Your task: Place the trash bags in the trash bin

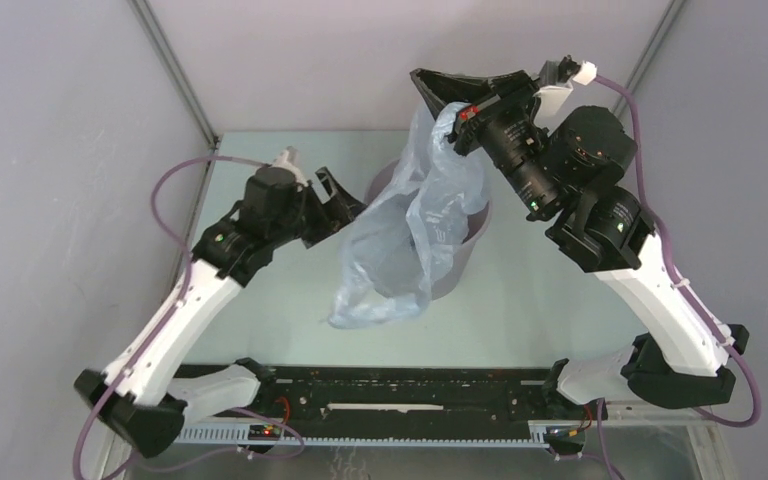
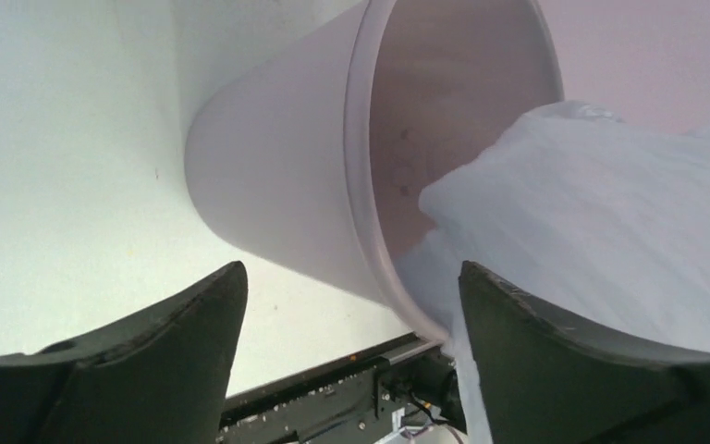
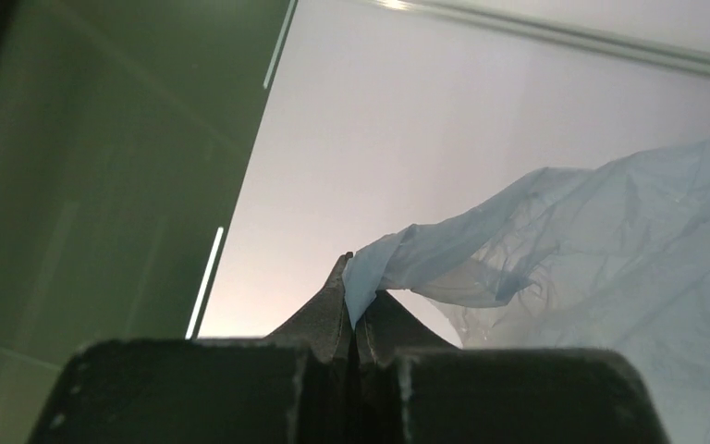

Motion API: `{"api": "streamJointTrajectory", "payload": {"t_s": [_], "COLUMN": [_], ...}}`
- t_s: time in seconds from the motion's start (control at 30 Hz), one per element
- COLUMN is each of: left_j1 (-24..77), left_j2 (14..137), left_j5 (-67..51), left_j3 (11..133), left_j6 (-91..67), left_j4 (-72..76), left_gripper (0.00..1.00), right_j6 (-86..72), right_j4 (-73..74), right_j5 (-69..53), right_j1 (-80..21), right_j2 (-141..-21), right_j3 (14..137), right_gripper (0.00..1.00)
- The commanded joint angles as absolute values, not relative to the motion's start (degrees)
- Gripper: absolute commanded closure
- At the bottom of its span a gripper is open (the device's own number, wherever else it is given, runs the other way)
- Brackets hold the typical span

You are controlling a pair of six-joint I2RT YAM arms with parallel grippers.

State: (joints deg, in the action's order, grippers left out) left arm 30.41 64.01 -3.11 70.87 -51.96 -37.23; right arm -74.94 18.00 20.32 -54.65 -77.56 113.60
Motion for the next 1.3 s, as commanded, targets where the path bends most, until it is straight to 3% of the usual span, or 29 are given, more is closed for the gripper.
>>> {"api": "streamJointTrajectory", "payload": {"t_s": [0.0, 0.17, 0.4, 0.67, 0.97, 1.13, 1.27], "left_j1": [29.7, 29.6, 29.6, 29.9, 30.7, 30.8, 30.8], "left_j2": [54.0, 45.0, 38.3, 39.0, 46.8, 50.2, 50.2], "left_j5": [1.6, -1.6, -8.7, -15.1, -17.5, -14.6, -9.8], "left_j3": [70.9, 75.7, 83.1, 89.5, 96.3, 98.1, 101.0], "left_j6": [-48.9, -48.6, -55.2, -60.8, -60.5, -64.2, -62.9], "left_j4": [-45.0, -50.2, -44.5, -34.3, -33.0, -38.6, -52.0], "left_gripper": [0.04, 0.00, 0.00, 0.00, 0.00, 0.00, 0.00], "right_j6": [-79.2, -80.7, -77.8, -76.9, -76.9, -76.5, -75.6], "right_j4": [20.7, 20.8, 18.2, 17.2, 15.2, 15.2, 15.7], "right_j5": [25.7, 24.9, 26.6, 27.1, 26.5, 26.6, 27.2], "right_j1": [-53.0, -52.1, -52.0, -51.6, -51.5, -51.5, -51.4], "right_j2": [-75.4, -76.5, -74.5, -74.0, -75.3, -75.6, -75.8], "right_j3": [113.5, 113.2, 108.8, 106.3, 106.0, 106.2, 106.9], "right_gripper": [1.00, 1.00, 1.00, 1.00, 1.00, 1.00, 1.00]}}
